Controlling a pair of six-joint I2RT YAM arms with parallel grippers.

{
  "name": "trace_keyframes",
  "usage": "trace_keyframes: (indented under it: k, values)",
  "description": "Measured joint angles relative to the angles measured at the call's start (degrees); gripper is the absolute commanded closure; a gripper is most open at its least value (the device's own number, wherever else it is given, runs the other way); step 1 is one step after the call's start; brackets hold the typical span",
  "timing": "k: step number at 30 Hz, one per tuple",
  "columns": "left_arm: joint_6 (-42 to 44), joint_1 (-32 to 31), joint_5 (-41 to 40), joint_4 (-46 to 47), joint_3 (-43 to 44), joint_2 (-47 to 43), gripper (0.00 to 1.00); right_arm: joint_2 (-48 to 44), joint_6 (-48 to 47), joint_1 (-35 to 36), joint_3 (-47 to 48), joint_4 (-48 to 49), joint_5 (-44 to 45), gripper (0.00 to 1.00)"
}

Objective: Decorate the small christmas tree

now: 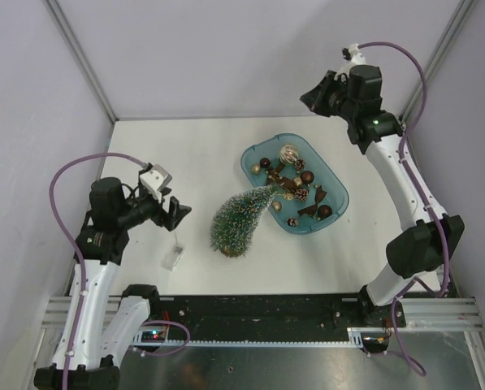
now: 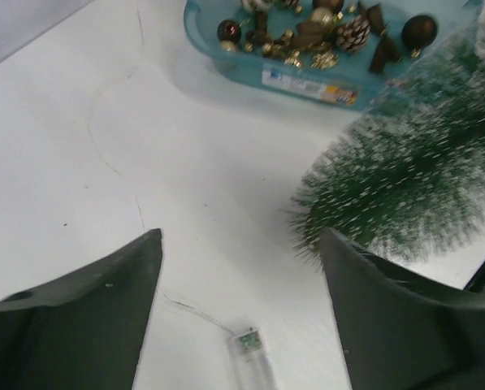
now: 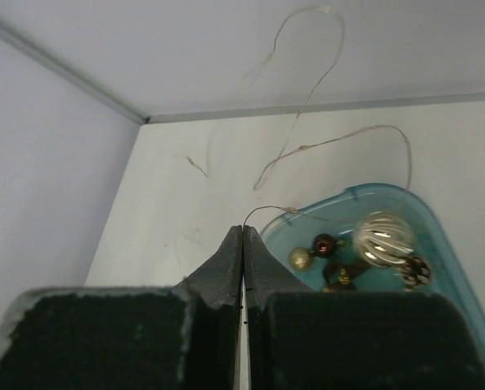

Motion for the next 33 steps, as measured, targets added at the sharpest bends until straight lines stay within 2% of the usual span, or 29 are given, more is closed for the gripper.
trace_keyframes:
  k: [3,7,10,17,26,33]
  values:
    - [-0.8,0.0,1.7,0.3,0.0,-2.1,0.02,-1.6,-0.5,-3.5,-2.2,0.5,1.5,1.00]
    - [-1.5,0.0,3.8,0.8,0.0,-3.8,0.02,-7.8,0.2,-12.3,-10.0,1.1,2.5,1.00]
    - [-2.0,0.0,4.9,1.0,0.1,-4.2,0.02,-12.4,0.1,-16.3,-14.1,0.9,4.4,1.00]
    - [-4.2,0.0,7.8,0.9,2.6,-4.9,0.02,-26.6,-1.4,-16.8,-24.8,-0.9,10.8,1.00]
    - [-5.9,0.0,13.2,1.2,9.6,-8.0,0.03,-47.5,-2.1,-15.9,-32.9,-10.8,20.7,1.00]
    - [-5.9,0.0,16.3,1.4,11.8,-8.0,0.04,-65.7,-3.2,-12.7,-32.9,-20.7,16.8,1.00]
